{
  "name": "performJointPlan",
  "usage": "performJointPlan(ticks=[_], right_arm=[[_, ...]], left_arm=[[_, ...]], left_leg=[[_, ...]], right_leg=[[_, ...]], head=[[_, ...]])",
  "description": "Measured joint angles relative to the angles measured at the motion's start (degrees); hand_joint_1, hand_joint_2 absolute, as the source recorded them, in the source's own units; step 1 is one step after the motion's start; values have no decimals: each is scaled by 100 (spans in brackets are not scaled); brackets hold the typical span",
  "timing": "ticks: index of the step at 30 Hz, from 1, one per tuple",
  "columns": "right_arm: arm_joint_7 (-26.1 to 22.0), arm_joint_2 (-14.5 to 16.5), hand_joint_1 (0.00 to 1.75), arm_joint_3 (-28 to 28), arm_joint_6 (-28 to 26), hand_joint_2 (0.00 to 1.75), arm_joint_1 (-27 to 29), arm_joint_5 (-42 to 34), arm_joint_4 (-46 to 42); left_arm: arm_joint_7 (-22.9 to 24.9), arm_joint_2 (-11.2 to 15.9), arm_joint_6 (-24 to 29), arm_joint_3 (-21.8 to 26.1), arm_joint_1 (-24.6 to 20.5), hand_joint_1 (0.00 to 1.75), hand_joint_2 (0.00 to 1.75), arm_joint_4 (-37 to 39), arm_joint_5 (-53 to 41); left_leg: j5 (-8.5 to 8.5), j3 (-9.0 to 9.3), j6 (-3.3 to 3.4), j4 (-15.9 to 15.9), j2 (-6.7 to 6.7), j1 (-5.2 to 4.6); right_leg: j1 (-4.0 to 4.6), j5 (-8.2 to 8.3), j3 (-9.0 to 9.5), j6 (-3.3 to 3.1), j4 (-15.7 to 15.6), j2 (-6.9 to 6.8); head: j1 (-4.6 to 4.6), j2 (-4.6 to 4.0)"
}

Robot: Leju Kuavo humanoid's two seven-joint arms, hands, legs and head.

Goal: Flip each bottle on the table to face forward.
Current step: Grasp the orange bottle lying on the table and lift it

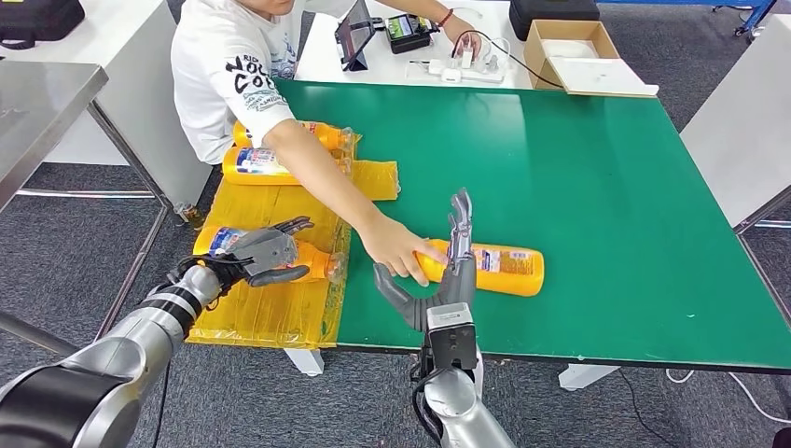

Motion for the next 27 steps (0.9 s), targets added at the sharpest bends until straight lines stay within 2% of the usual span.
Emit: performJointPlan(ticks=[3,8,12,14,17,20,23,27], right_arm=[[0,-1,0,31,-16,175,-19,-2,50],[0,-4,0,45,-68,175,-20,69,122],[0,-4,0,45,-63,175,-20,121,169],[14,-5,0,41,-19,175,-19,243,197],[238,-33,0,34,106,175,-26,712,261],[665,-127,0,32,295,175,-99,1419,406],[1134,-328,0,31,489,175,-247,2091,580],[1724,-754,0,-25,873,175,-413,2812,675]], left_arm=[[-94,-5,137,110,39,0,0,2,154],[-253,-196,1186,492,280,0,0,-77,726],[-292,-337,1533,733,394,0,175,-146,859],[-420,-385,2064,836,463,0,175,-212,972],[-866,-507,3387,1075,610,0,175,-483,1388],[-1240,-626,4293,1298,910,0,175,-1261,2349],[-1269,-685,4530,1306,1367,0,175,-2445,3365],[-1271,-777,4174,1304,1905,0,175,-3805,4077]], left_leg=[[0,1,0,0,1,0],[0,-4,-1,0,3,-1],[0,-10,-1,1,2,-1],[-1,-12,-1,1,5,-1],[-1,-18,-1,1,6,-1],[-1,-21,-1,1,6,-1],[-1,-23,-1,1,4,-1],[-2,-27,1,2,-1,-5]], right_leg=[[0,0,-1,0,0,0],[-1,0,-9,0,-1,2],[-1,0,-14,0,-1,2],[0,0,-20,0,-1,3],[0,0,-27,0,0,3],[0,0,-27,0,-1,3],[-1,0,-29,1,-2,2],[-5,0,-29,2,-5,0]], head=[[1,0],[0,0],[1,0],[1,0],[1,0],[0,0],[1,0],[0,0]])
